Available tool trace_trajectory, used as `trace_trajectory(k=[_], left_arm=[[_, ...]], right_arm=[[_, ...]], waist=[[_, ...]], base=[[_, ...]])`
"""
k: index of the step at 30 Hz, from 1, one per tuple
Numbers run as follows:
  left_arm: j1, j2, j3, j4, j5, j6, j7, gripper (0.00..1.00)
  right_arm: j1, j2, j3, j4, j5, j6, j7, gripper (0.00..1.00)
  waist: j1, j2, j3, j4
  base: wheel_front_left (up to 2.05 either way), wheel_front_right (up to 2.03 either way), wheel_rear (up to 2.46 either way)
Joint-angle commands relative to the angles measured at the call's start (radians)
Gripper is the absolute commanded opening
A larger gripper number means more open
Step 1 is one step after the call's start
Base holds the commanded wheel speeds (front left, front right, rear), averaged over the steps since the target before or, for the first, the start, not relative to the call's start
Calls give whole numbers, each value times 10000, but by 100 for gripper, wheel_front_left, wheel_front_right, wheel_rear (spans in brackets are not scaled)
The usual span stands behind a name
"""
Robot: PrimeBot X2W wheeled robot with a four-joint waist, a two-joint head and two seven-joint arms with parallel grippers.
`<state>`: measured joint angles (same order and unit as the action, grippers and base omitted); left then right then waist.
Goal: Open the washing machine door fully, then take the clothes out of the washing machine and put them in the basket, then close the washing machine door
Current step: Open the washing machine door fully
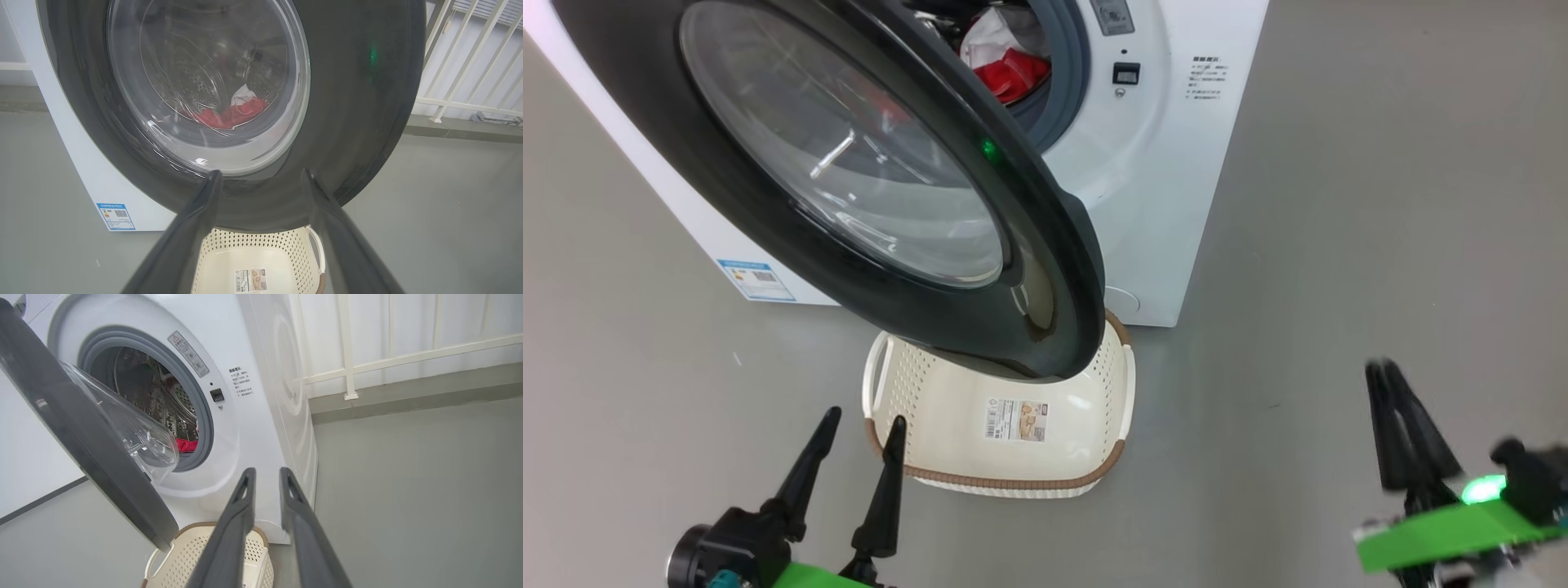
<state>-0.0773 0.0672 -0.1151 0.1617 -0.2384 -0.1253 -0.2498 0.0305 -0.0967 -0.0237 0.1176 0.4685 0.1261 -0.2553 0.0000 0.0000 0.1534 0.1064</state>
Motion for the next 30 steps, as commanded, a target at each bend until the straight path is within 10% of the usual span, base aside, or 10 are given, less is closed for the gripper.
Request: trace_trajectory(k=[1, 16, 30], left_arm=[[-27, 59, 275, -259, 103, -54, -120, 100], [-223, -37, -70, -192, -6, -54, -120, 100], [-481, -80, -303, -55, -163, -54, -120, 100]], right_arm=[[-634, -235, 452, -335, 219, 46, -64, 0], [-4583, -883, 3449, 503, 2732, 46, -64, 0], [-7524, -2481, 6670, 1711, 7613, 46, 1193, 0]], waist=[[0, 0, 14, 33], [0, 0, 233, 481], [0, 0, 591, 916]], base=[[0, 0, 0], [0, 0, 0], [0, 0, 0]])
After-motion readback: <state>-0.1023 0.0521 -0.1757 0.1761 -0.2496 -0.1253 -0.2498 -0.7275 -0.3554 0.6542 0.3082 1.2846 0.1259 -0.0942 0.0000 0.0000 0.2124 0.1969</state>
